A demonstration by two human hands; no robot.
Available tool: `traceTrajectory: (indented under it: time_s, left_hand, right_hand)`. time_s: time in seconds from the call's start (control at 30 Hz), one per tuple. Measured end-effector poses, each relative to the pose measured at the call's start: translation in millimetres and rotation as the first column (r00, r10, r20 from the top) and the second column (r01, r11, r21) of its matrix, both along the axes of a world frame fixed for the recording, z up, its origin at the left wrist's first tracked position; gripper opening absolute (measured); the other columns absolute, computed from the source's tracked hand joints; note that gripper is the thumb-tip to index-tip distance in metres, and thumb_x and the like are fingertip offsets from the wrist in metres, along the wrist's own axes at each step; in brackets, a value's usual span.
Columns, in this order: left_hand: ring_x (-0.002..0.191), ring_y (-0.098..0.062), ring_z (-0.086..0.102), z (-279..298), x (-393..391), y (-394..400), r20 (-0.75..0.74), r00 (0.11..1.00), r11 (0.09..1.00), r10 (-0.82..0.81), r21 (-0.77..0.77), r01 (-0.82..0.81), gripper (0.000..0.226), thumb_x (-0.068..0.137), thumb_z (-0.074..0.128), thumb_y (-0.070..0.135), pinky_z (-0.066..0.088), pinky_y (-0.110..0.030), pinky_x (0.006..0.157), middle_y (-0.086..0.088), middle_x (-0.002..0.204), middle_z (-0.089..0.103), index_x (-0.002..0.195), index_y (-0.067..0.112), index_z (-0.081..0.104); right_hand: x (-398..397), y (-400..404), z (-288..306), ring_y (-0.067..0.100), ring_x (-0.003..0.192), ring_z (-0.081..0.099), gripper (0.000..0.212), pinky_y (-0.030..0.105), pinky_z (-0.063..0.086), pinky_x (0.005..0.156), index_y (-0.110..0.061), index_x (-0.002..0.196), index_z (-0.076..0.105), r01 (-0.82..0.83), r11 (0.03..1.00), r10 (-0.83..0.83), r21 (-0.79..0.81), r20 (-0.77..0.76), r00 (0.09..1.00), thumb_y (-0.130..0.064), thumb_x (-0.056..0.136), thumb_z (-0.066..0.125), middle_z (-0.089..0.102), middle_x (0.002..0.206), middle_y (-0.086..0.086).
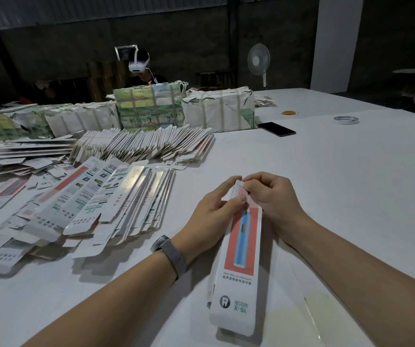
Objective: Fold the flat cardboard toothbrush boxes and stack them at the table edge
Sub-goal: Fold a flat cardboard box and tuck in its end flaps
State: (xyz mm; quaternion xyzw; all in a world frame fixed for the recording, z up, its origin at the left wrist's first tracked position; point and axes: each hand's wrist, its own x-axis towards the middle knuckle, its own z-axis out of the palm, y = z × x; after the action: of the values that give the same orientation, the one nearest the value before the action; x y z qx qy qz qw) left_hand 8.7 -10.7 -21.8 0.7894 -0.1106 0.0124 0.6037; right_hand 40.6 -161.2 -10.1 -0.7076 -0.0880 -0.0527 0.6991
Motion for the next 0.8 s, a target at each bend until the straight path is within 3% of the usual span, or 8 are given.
traceTrajectory:
  time_s: [0.17,0.37,0.67,0.8]
  left_hand:
    - [0.086,-0.027,0.077,0.1,-0.9,-2.0,-0.007,1.000,1.000,0.002,0.007,-0.002,0.066,0.082,0.062,0.054,0.061,-0.048,0.087,-0.007,0.099,0.078,0.144,0.046,0.041]
    - [0.085,-0.023,0.077,4.9,-5.9,-1.1,-0.004,1.000,1.000,-0.019,0.017,0.019,0.065,0.084,0.061,0.053,0.063,-0.040,0.082,-0.004,0.101,0.077,0.143,0.054,0.034]
    - [0.085,-0.027,0.076,4.7,-5.7,-1.6,0.011,0.999,0.999,-0.031,-0.009,0.032,0.064,0.085,0.057,0.047,0.062,-0.042,0.085,-0.009,0.102,0.077,0.146,0.042,0.039]
    - [0.082,-0.023,0.075,4.0,-4.1,-1.3,0.031,0.999,0.999,-0.034,-0.035,0.035,0.059,0.086,0.056,0.040,0.060,-0.036,0.080,-0.004,0.099,0.077,0.143,0.040,0.043]
  right_hand:
    - [0.6,0.6,0.3,0.022,0.073,0.071,0.021,0.030,0.062,0.065,-0.022,0.081,0.068,0.025,0.999,-0.025,-0.019,0.013,1.000,-0.018,0.099,0.058,0.071,0.075,-0.005]
    - [1.1,1.8,1.0,0.024,0.078,0.069,0.022,0.037,0.062,0.074,-0.023,0.082,0.067,0.035,0.999,-0.034,-0.005,0.015,0.999,-0.017,0.100,0.056,0.069,0.078,-0.004]
    - [0.5,1.7,0.9,0.023,0.076,0.067,0.024,0.035,0.060,0.073,-0.023,0.083,0.066,0.016,1.000,-0.016,-0.006,0.025,1.000,-0.015,0.101,0.052,0.068,0.079,-0.003]
    - [-0.1,2.3,1.3,0.021,0.072,0.064,0.028,0.036,0.058,0.071,-0.023,0.079,0.064,-0.003,1.000,0.002,0.024,0.011,1.000,-0.012,0.101,0.052,0.067,0.075,-0.003]
